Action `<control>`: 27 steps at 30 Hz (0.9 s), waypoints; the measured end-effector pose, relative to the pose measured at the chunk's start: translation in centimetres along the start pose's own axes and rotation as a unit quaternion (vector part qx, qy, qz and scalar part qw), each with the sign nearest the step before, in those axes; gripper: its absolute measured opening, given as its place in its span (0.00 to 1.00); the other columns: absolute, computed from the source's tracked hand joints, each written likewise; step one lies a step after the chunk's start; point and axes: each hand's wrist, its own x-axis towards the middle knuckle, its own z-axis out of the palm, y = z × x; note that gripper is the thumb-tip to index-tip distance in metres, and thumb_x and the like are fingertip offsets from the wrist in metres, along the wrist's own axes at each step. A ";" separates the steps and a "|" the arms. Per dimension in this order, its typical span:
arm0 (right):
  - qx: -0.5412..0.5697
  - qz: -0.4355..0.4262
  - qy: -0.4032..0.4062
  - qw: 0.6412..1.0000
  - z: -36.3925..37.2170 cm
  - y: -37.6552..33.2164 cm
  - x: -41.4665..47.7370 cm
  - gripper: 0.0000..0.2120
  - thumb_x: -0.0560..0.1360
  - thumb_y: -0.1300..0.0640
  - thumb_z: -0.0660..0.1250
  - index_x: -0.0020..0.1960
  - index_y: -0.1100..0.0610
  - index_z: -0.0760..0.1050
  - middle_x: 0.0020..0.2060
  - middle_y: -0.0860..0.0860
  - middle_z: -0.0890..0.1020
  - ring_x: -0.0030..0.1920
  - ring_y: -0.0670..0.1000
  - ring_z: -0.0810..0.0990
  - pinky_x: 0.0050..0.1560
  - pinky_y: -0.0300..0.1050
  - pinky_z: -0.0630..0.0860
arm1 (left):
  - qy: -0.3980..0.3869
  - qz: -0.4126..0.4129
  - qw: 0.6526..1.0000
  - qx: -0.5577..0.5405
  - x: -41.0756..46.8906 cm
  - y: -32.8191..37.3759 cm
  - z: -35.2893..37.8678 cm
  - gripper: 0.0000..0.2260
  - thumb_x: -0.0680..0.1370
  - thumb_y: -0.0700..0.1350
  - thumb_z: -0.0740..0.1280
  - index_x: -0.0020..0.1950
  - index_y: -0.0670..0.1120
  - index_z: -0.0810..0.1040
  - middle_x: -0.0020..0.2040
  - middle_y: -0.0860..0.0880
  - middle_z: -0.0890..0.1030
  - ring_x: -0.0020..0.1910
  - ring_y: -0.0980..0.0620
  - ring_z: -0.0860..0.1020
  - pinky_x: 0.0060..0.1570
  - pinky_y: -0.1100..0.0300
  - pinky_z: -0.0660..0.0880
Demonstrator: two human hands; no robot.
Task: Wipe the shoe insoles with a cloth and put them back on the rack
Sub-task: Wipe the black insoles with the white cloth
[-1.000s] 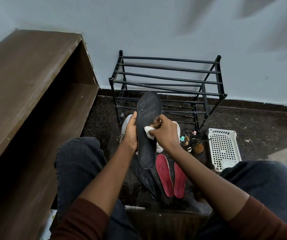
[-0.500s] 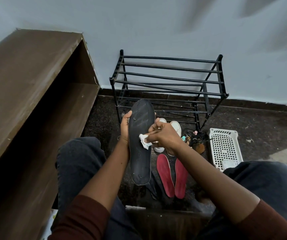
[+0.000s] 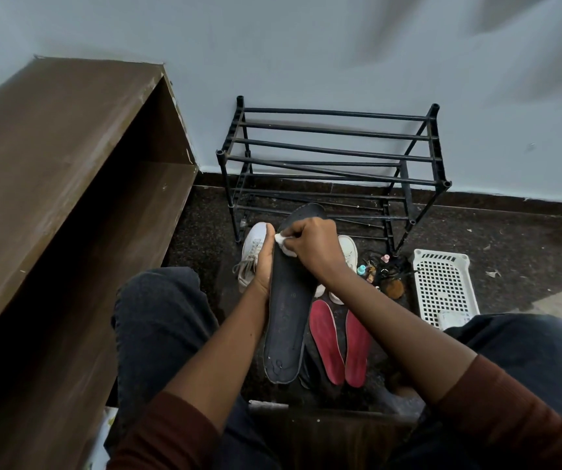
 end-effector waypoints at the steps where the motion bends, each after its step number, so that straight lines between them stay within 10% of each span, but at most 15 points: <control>1: -0.001 0.001 0.009 1.000 -0.1 0.2 0.4 0.09 0.67 0.67 0.70 0.47 0.63 0.83 0.43 0.59 0.85 0.45 0.54 0.82 0.43 0.34 0.71 | -0.015 -0.006 1.000 -0.012 -0.2 -0.2 0.4 0.30 0.79 0.59 0.51 0.38 0.41 0.85 0.37 0.43 0.84 0.38 0.49 0.84 0.37 0.60 0.81; 14: 0.023 0.001 -0.113 0.993 0.0 0.3 -1.5 0.07 0.67 0.65 0.72 0.44 0.60 0.84 0.41 0.55 0.85 0.43 0.47 0.82 0.43 0.34 0.73 | 0.067 0.005 0.997 0.030 0.5 0.4 0.2 0.42 0.83 0.55 0.41 0.17 0.39 0.75 0.19 0.46 0.75 0.20 0.58 0.76 0.21 0.69 0.71; 20: 0.092 0.067 -0.087 0.990 0.1 1.1 -1.4 0.04 0.64 0.65 0.74 0.39 0.59 0.84 0.37 0.53 0.85 0.32 0.39 0.76 0.33 0.26 0.69 | 0.076 -0.030 0.996 0.044 0.9 0.6 -0.6 0.40 0.83 0.53 0.43 0.21 0.38 0.78 0.24 0.43 0.79 0.24 0.53 0.80 0.22 0.65 0.75; 27: 0.085 0.107 0.035 0.990 0.0 1.7 1.1 0.02 0.66 0.66 0.71 0.37 0.61 0.81 0.37 0.54 0.84 0.36 0.46 0.78 0.33 0.29 0.68 | 0.017 -0.079 0.996 -0.027 0.2 -0.8 0.0 0.23 0.80 0.53 0.53 0.48 0.39 0.82 0.41 0.41 0.83 0.39 0.46 0.83 0.40 0.56 0.81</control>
